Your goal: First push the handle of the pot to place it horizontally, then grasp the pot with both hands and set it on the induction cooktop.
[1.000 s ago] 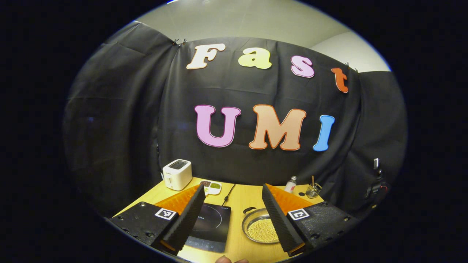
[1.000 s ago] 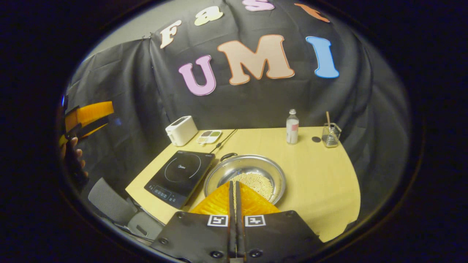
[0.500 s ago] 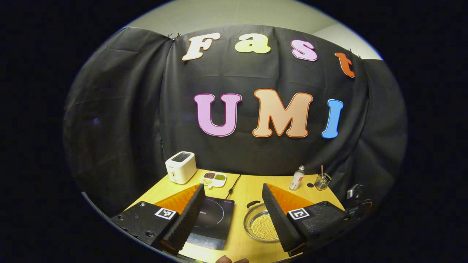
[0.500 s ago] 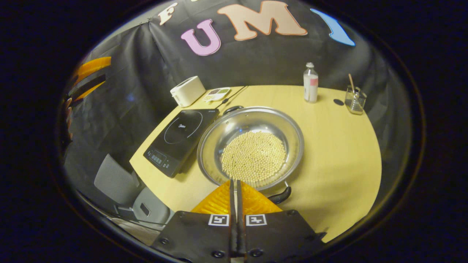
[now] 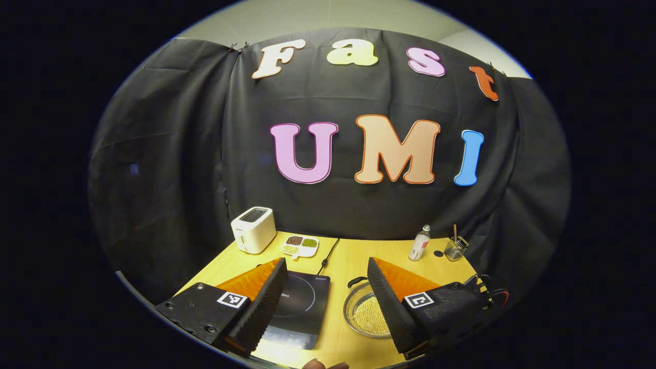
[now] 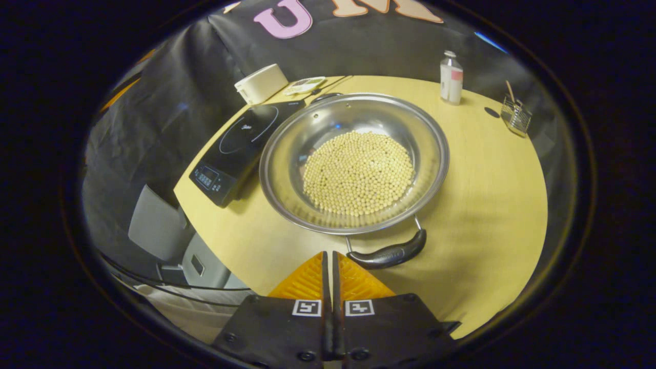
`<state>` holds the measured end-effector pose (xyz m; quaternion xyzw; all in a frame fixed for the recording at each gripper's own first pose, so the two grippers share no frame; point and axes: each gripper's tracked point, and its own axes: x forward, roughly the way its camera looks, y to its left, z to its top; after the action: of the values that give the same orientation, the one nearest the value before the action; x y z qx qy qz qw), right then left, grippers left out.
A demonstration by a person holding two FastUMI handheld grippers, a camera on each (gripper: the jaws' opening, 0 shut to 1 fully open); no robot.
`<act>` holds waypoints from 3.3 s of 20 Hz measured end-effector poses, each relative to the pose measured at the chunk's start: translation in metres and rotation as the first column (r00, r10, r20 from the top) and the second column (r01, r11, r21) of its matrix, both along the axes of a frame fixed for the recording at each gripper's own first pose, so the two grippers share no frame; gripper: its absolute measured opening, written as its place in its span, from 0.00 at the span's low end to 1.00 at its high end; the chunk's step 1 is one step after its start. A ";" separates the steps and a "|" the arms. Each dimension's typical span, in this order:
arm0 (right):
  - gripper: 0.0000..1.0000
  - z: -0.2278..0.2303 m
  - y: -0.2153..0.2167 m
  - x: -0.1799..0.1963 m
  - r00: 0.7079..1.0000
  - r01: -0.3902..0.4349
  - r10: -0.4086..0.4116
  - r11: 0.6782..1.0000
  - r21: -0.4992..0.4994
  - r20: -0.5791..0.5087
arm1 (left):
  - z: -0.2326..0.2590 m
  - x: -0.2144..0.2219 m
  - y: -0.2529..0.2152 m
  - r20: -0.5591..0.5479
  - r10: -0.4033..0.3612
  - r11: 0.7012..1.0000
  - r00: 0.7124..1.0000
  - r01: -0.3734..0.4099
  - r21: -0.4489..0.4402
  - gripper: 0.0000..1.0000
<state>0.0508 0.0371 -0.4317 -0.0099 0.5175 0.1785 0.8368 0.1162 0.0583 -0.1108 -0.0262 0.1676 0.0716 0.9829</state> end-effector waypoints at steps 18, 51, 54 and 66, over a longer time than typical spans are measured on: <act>0.02 -0.012 -0.055 0.036 0.991 0.120 -0.123 0.991 -0.051 -0.058 | -0.017 0.002 0.004 -0.036 0.013 1.000 0.999 -0.013 -0.012 0.96; 0.04 0.025 -0.117 0.099 0.900 0.433 -0.433 0.877 -0.208 0.046 | -0.138 0.039 -0.009 -0.260 -0.183 0.972 0.948 0.134 -0.194 0.96; 0.12 0.037 -0.122 0.109 0.852 0.522 -0.516 0.831 -0.193 0.082 | -0.190 0.045 -0.015 -0.370 -0.233 0.951 0.899 0.131 -0.280 0.97; 0.67 -0.008 -0.113 0.144 0.858 0.498 -0.513 0.811 -0.307 0.037 | -0.335 0.064 -0.043 -0.613 -0.351 0.906 0.708 0.093 -0.412 1.00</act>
<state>0.1949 -0.0764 -0.4399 0.0027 0.5427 -0.1323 0.8294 0.1805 0.0153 -0.4461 -0.1527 0.5240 -0.0758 0.8345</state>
